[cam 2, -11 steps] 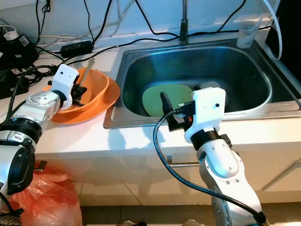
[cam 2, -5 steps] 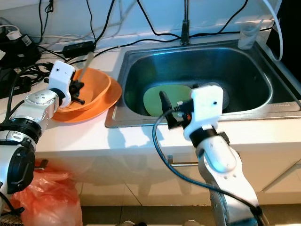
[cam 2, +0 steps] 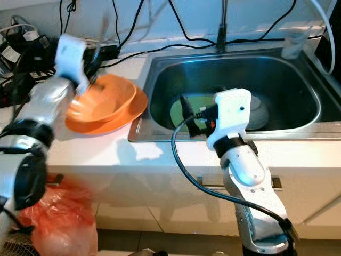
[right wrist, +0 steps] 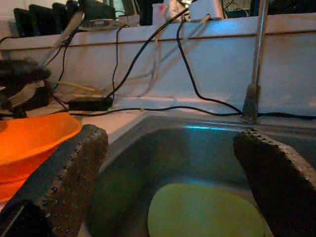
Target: Kitchen organization
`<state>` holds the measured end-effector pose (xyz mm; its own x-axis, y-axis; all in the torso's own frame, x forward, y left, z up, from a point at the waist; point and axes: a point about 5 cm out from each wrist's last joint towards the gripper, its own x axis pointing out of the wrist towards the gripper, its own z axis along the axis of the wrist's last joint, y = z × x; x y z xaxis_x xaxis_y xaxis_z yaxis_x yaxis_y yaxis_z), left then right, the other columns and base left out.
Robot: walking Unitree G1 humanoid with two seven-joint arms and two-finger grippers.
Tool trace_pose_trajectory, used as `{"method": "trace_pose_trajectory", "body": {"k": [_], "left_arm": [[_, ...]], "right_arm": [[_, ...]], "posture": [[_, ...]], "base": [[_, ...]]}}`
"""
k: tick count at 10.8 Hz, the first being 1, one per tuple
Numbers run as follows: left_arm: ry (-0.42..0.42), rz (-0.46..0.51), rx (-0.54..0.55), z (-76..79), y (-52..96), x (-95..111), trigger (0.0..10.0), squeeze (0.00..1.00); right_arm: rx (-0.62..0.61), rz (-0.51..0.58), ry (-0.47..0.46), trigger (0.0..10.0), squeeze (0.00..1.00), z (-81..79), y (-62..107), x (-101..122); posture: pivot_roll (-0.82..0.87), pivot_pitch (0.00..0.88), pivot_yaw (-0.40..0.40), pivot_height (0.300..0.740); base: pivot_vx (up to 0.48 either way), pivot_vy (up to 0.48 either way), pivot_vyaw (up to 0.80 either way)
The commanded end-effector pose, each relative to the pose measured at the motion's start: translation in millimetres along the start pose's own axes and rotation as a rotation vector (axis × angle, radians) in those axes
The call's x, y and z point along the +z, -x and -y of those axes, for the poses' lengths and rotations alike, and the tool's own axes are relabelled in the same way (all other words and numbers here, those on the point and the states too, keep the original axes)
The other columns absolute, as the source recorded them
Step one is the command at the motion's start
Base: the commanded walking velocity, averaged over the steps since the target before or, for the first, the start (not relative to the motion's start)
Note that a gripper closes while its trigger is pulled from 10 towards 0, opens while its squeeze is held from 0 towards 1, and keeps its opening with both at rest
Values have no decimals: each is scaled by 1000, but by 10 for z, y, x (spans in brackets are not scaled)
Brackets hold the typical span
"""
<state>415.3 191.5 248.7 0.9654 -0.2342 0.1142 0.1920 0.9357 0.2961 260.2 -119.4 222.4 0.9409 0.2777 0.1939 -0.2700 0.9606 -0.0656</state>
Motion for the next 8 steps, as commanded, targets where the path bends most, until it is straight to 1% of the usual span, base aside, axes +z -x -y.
{"method": "trace_pose_trajectory", "body": {"k": [1, 2, 3, 4, 5, 6, 7, 8], "left_arm": [[-9, 103, 9, -29, -46, 243, 0, 0], [19, 160, -42, 139, -109, 363, 0, 0], [52, 186, -79, 293, -144, 397, 0, 0], [89, 207, -122, 480, -168, 407, 0, 0], [134, 225, -176, 731, -184, 400, 0, 0], [168, 228, -200, 871, -184, 383, 0, 0], [196, 227, -217, 981, -176, 355, 0, 0], [234, 197, -255, 1182, -140, 236, 0, 0]], "right_arm": [[-2, 25, 3, 10000, 322, 7, -36, 35], [-32, 49, 11, 10000, 322, 45, -58, 61], [-51, 61, 17, 10000, 322, 73, -62, 81], [-62, 66, 23, 10000, 318, 93, -58, 91], [-71, 65, 24, 10000, 220, 123, -62, 87], [-73, 63, 23, 10000, 145, 135, -66, 80], [-72, 64, 24, 10000, 129, 136, -67, 82], [-66, 66, 37, 10000, 122, 140, -65, 94]], "posture": [[-192, 0, 159, 740], [-197, 0, 163, 740], [-200, 0, 163, 740], [-204, 0, 161, 740], [-208, 0, 157, 740], [-213, 0, 154, 740], [-218, 0, 152, 740], [-235, 0, 146, 740]], "base": [[0, 0, 0], [0, 0, 0], [0, 0, 0], [0, 0, 0], [0, 0, 0], [0, 0, -450], [0, 0, -450], [0, 0, 0]]}}
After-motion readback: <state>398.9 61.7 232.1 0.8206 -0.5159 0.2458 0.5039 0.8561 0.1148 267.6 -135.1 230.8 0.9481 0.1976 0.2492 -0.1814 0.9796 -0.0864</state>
